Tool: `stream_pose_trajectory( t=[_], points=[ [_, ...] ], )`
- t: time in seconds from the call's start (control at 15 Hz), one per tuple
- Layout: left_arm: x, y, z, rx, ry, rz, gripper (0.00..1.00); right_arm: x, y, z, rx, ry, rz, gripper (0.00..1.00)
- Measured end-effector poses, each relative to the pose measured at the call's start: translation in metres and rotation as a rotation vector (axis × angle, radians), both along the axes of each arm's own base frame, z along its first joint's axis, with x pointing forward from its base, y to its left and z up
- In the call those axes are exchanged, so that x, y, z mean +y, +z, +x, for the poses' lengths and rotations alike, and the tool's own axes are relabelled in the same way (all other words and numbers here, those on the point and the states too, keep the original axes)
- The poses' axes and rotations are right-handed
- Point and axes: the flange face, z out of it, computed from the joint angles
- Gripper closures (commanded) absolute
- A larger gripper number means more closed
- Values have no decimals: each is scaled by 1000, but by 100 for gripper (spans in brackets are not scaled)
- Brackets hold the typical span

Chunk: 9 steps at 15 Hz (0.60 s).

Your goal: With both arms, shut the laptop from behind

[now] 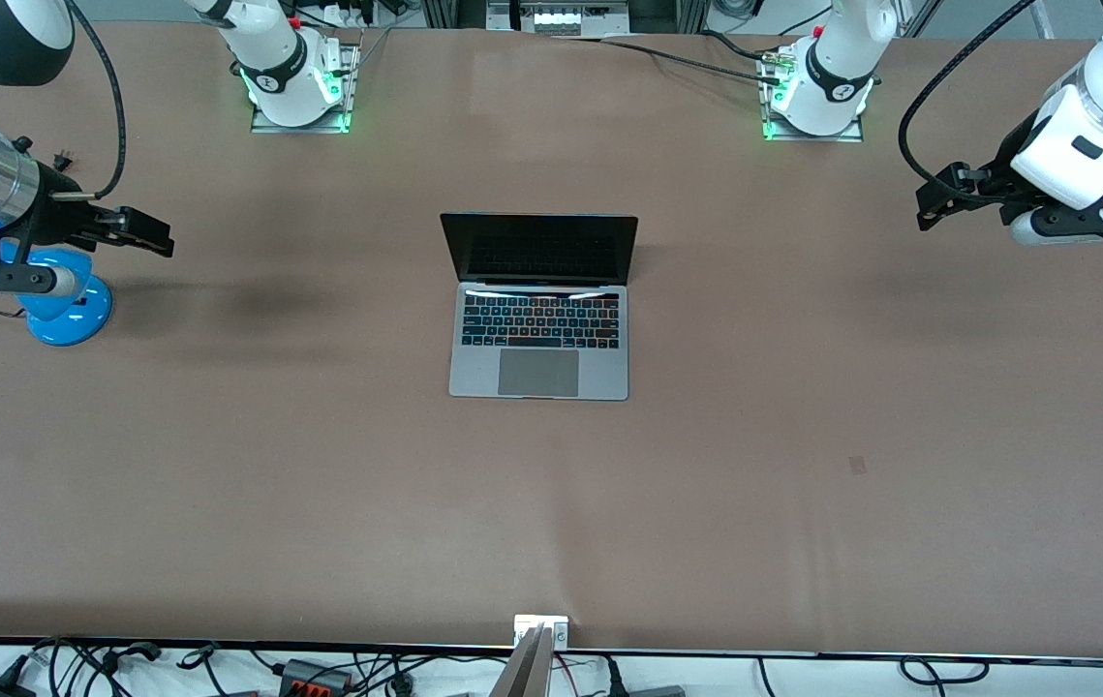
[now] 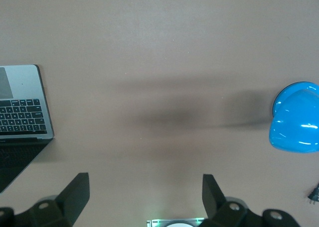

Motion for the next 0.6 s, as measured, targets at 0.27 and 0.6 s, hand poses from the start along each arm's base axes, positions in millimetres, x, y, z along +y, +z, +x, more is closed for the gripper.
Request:
stream_pose_trajectory(
  t=[0.27,0.6],
  points=[
    [0,0,0,0,0,0,0,0,-4,1,9,7,1,100],
    [1,0,0,0,3,0,0,0,-15,1,54,22,1,100]
  ],
)
